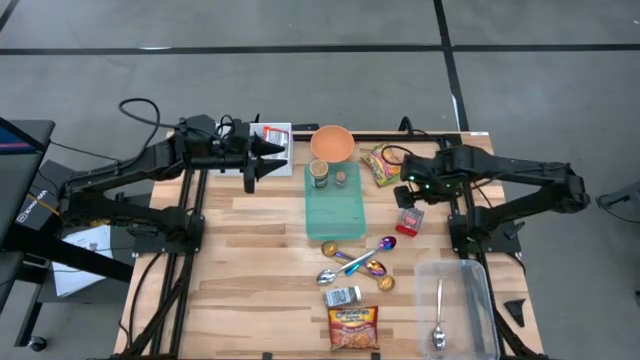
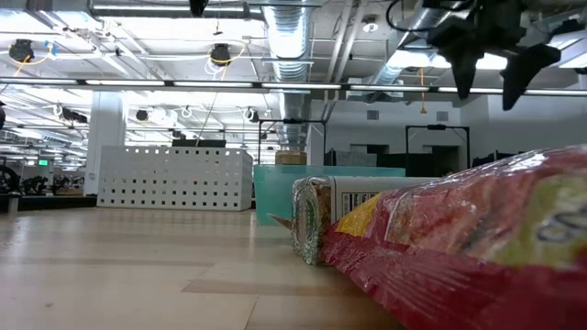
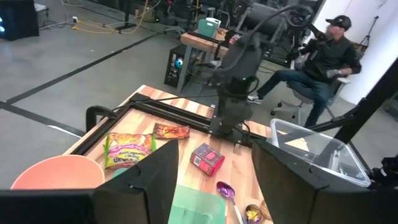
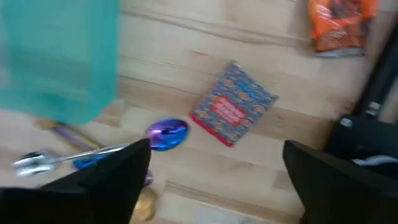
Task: Pick & Place Food Item
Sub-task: Put the red seasoning into the blue bin
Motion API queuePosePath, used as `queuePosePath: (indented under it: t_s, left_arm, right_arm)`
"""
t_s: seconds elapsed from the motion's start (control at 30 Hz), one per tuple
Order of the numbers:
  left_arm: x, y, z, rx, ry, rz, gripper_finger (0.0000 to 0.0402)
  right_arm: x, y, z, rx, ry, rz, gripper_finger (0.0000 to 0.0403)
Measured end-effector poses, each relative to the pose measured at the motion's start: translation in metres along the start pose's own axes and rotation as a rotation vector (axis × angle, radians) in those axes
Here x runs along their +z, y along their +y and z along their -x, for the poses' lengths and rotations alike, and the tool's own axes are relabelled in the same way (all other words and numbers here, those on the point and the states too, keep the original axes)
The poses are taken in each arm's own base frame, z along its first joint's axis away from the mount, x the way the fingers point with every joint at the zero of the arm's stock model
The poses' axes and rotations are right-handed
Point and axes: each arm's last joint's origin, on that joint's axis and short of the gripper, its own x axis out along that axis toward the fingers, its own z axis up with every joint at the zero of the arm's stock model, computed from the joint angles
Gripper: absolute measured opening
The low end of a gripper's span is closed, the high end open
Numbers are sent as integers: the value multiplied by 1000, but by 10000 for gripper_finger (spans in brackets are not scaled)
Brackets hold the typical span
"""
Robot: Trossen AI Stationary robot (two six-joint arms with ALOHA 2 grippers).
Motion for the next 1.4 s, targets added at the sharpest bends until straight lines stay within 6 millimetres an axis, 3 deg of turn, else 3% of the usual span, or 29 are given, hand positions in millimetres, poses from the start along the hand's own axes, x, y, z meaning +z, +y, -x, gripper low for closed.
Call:
queuePosePath:
  t_s: [0.17, 0.6, 0.97, 1.07, 1.27, 1.4]
  left_arm:
    - [-1, -6, 0, -29, 7, -5, 205]
    - [-3, -13, -1, -66, 16, -11, 205]
    - [-5, -13, -1, -62, 33, -15, 207]
    - [-5, -13, -1, -61, 33, -15, 207]
    - [-5, -12, -1, -59, 32, -16, 207]
    - [-5, -12, -1, -59, 31, -16, 207]
  right_arm:
    - [4, 8, -14, -96, 36, -12, 396]
    - [10, 28, -48, -238, 59, -179, 400]
    - [-14, -12, -86, -86, 16, -504, 400]
    - [-11, -14, -90, -34, -24, -559, 400]
    - [-4, -16, -109, -146, -30, -603, 400]
    - [0, -6, -121, -120, -9, -607, 400]
